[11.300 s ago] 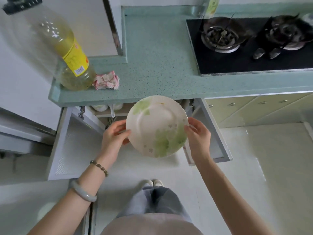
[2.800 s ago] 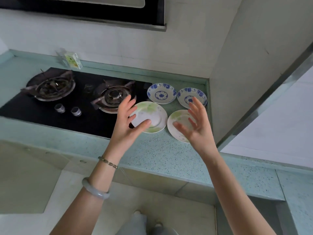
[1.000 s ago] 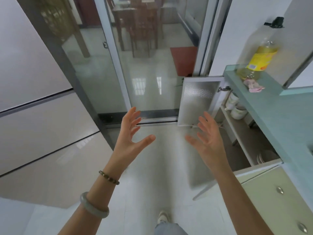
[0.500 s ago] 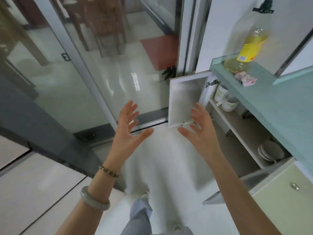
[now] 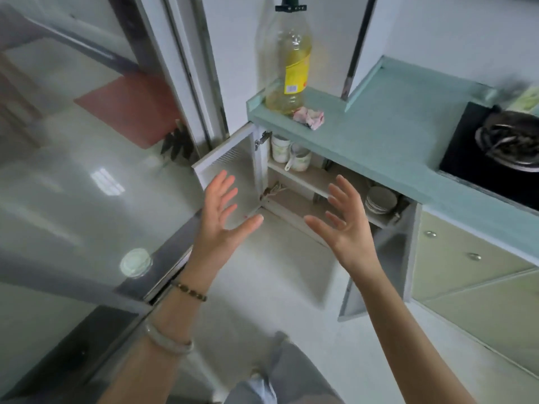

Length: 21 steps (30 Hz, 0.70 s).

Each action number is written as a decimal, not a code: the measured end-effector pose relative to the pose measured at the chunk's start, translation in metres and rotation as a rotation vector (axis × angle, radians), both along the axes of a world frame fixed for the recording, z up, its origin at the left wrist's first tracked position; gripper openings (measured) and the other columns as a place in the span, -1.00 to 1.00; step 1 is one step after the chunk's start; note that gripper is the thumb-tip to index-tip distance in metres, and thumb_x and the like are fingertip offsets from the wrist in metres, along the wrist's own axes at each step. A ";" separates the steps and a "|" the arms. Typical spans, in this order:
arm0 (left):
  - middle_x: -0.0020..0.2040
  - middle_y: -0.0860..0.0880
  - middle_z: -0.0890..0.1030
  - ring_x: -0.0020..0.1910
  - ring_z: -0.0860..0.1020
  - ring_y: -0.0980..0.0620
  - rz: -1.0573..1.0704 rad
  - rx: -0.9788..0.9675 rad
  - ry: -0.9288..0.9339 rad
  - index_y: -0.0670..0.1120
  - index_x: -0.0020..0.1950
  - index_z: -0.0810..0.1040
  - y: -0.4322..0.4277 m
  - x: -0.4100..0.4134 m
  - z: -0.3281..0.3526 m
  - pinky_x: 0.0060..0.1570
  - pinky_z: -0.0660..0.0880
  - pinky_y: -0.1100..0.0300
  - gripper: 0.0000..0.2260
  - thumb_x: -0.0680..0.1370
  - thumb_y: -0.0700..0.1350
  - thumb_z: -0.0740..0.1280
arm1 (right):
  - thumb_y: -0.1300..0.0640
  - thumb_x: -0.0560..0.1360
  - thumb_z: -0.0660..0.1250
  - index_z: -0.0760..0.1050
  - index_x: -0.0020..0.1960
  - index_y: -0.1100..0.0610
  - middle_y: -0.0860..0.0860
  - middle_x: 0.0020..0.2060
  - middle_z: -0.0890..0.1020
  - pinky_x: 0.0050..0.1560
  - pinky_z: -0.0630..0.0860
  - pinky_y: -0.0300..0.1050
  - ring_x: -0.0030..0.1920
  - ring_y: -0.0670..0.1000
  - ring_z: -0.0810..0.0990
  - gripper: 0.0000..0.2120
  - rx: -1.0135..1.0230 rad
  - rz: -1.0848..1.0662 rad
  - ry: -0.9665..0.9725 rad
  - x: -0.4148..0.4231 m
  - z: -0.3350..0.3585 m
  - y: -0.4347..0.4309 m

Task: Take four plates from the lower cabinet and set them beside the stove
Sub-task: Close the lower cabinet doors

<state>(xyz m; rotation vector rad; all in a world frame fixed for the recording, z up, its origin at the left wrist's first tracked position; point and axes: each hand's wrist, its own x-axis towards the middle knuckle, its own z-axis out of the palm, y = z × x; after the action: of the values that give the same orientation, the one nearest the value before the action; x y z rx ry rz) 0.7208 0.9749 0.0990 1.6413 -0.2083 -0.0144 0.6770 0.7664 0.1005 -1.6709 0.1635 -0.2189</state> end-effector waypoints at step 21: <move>0.46 0.16 0.33 0.43 0.34 0.21 -0.226 -0.002 0.064 0.09 0.52 0.18 -0.055 0.183 -0.026 0.44 0.29 0.12 -0.16 0.31 0.04 0.50 | 0.00 0.30 0.49 0.20 0.46 -0.12 -0.12 0.38 0.38 0.38 0.37 -0.02 0.39 -0.15 0.35 -0.19 0.002 -0.260 0.086 0.136 -0.022 -0.051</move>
<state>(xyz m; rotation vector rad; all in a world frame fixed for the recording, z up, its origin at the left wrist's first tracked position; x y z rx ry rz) 0.9037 0.9198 0.0732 1.6057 -0.3436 -0.2383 0.8128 0.7156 0.0784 -1.6557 0.4468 -0.3413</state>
